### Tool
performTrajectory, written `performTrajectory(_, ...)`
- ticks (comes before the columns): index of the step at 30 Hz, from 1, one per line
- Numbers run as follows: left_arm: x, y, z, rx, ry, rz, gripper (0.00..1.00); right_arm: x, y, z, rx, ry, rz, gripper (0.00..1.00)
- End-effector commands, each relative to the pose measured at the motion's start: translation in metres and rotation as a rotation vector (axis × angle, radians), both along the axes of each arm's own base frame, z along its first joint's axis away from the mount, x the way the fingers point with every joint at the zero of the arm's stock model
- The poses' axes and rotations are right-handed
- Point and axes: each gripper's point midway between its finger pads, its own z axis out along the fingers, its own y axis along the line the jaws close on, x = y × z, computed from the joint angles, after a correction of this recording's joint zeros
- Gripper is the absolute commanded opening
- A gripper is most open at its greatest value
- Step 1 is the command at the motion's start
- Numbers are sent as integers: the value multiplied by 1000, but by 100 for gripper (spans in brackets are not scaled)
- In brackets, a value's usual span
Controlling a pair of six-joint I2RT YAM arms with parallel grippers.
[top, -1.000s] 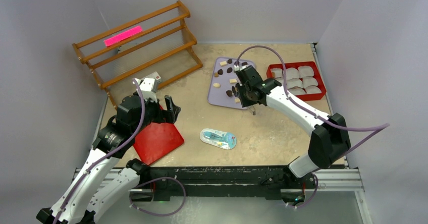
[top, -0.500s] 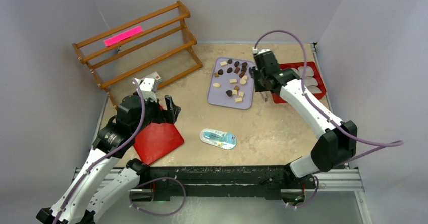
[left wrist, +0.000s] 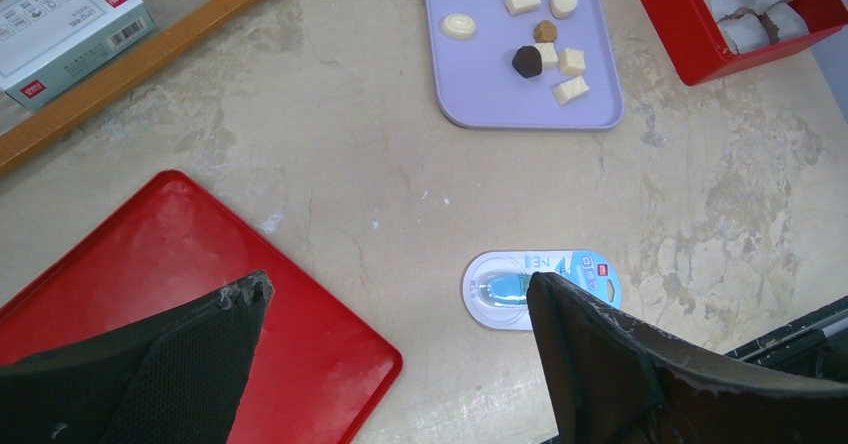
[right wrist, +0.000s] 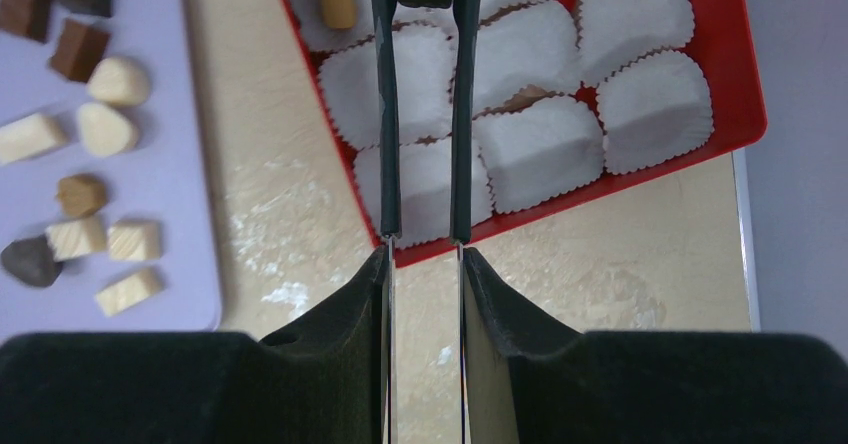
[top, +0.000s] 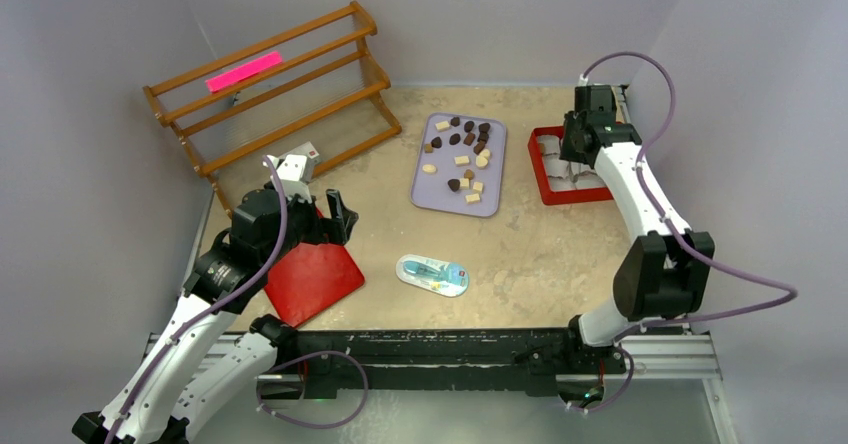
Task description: Pack the chocolate
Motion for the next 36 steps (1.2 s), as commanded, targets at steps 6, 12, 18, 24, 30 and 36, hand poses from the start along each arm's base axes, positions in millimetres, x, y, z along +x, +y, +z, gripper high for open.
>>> performTrajectory(6, 3, 0, 4, 6, -26, -6, 100, 37, -20, -7, 35, -43, -35, 25)
performTrajectory(12, 3, 0, 3, 7, -25, -6, 100, 38, -34, -25, 44, -15, -65, 27)
performTrajectory(18, 2, -1, 4, 5, -26, -9, 100, 44, -41, -36, 35, -3, -67, 28)
performTrajectory(24, 2, 0, 3, 5, -26, -7, 100, 49, -45, -46, 25, 15, -70, 31)
performTrajectory(30, 2, 0, 3, 5, -26, -7, 100, 48, -46, -47, 18, 20, -66, 38)
performTrajectory(36, 2, 0, 4, 6, -28, -5, 100, 46, -45, -42, 20, 16, -58, 40)
